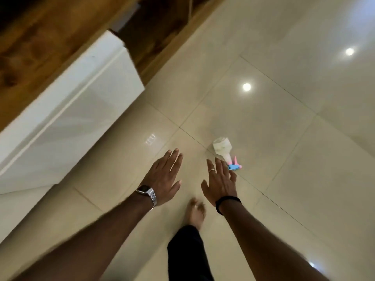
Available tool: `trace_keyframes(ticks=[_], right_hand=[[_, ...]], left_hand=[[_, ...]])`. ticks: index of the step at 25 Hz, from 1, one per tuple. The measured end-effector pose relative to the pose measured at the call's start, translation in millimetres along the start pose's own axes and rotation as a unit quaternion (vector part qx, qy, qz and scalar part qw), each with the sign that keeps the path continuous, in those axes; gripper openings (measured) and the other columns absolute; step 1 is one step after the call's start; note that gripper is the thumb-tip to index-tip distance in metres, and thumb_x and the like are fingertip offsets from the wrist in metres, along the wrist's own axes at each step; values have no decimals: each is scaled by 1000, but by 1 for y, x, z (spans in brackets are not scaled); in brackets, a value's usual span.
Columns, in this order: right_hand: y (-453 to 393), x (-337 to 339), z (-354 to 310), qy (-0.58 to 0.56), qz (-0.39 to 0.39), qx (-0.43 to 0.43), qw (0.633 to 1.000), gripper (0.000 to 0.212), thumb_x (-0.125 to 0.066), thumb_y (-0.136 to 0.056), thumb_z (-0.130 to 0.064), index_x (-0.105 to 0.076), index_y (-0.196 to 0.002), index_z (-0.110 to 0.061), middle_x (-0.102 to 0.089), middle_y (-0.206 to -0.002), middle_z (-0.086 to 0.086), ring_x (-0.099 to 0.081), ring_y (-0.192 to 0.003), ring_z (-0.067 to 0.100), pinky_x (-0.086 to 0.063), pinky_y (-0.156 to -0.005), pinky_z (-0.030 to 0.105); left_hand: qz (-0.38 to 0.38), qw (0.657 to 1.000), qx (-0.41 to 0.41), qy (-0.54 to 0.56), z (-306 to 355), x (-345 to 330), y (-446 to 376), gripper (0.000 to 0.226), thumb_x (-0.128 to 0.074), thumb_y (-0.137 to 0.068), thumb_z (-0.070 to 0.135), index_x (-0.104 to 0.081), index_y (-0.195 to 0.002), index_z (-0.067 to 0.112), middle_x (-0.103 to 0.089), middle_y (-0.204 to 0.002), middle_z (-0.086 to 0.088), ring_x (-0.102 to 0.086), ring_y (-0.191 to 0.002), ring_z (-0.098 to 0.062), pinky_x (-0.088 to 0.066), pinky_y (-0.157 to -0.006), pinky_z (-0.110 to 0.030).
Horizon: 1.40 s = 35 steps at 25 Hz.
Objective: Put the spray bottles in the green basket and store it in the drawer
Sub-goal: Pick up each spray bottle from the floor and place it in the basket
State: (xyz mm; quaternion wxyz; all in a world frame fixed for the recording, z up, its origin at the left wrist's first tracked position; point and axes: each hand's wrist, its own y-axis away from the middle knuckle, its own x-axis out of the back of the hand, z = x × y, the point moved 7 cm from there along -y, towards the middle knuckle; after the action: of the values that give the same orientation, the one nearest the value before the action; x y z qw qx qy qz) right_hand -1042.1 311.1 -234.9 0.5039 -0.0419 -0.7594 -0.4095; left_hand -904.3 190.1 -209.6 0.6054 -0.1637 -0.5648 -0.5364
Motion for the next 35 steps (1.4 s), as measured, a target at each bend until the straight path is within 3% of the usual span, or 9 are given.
trace_keyframes(ticks=[7,16,19,22,24,27,30,32,35], right_hand=[[-66,-75,141,-72,-4,-86,994,74,-49,-92,-38,-18,-156,-19,-17,-164,7,-11,-152,26,-23,-116,48],[-117,-164,175,-179,-24,-119,976,75,-45,-94,-41,-13,-158,-15,-17,-165,8,-15,-152,25,-20,-118,46],[-140,-177,174,-241,-23,-138,960,72,-44,-96,-41,-19,-156,-12,-25,-162,8,-23,-149,25,-24,-116,44],[-156,-187,172,-313,-42,-171,933,62,-41,-99,-41,-31,-152,-9,-36,-157,8,-36,-142,26,-31,-113,41],[-158,-189,172,-389,-50,-215,894,57,-37,-102,-42,-39,-147,-8,-45,-151,11,-44,-136,28,-35,-109,38],[-152,-175,173,-467,-37,-266,842,64,-30,-103,-50,-37,-149,-6,-45,-151,14,-44,-137,29,-35,-107,34],[-138,-140,163,-585,-2,-282,760,73,-36,-99,-60,-24,-156,-17,-47,-151,8,-44,-139,24,-35,-113,36],[-128,-112,157,-644,28,-294,706,65,-42,-95,-63,-37,-147,-24,-64,-132,1,-59,-122,19,-46,-103,37],[-116,-61,145,-634,70,-277,719,38,-49,-93,-62,-52,-114,-30,-66,-96,-18,-62,-88,-2,-46,-71,19]], left_hand=[[-77,972,-139,-172,90,-113,-180,94,-51,-90,46,1,-159,10,1,-169,-17,-6,-156,-37,-28,-119,-46],[-141,916,-163,-337,109,-198,-314,96,-62,-88,29,1,-158,11,4,-168,-17,0,-155,-39,-23,-122,-47],[-155,910,-158,-350,103,-208,-338,102,-69,-85,23,0,-159,13,-1,-167,-17,-13,-153,-39,-35,-116,-43],[-171,926,-131,-310,92,-215,-337,101,-75,-84,26,-7,-157,16,-17,-161,-15,-39,-136,-35,-53,-91,-39],[-167,947,-96,-256,82,-214,-325,99,-74,-85,38,-9,-157,16,-23,-157,-12,-46,-126,-32,-57,-79,-39],[-142,984,-17,-104,71,-201,-299,102,-76,-79,49,-16,-156,17,-30,-151,-10,-52,-122,-32,-58,-82,-44],[-96,993,27,66,75,-173,-267,104,-82,-71,48,-25,-153,18,-38,-146,-8,-58,-115,-33,-57,-83,-40],[-69,984,39,159,83,-150,-246,103,-84,-68,49,-28,-150,21,-41,-143,-5,-60,-111,-30,-55,-76,-34],[-16,965,77,251,86,-107,-217,102,-83,-63,52,-28,-145,27,-41,-140,1,-60,-109,-23,-48,-70,-25]])
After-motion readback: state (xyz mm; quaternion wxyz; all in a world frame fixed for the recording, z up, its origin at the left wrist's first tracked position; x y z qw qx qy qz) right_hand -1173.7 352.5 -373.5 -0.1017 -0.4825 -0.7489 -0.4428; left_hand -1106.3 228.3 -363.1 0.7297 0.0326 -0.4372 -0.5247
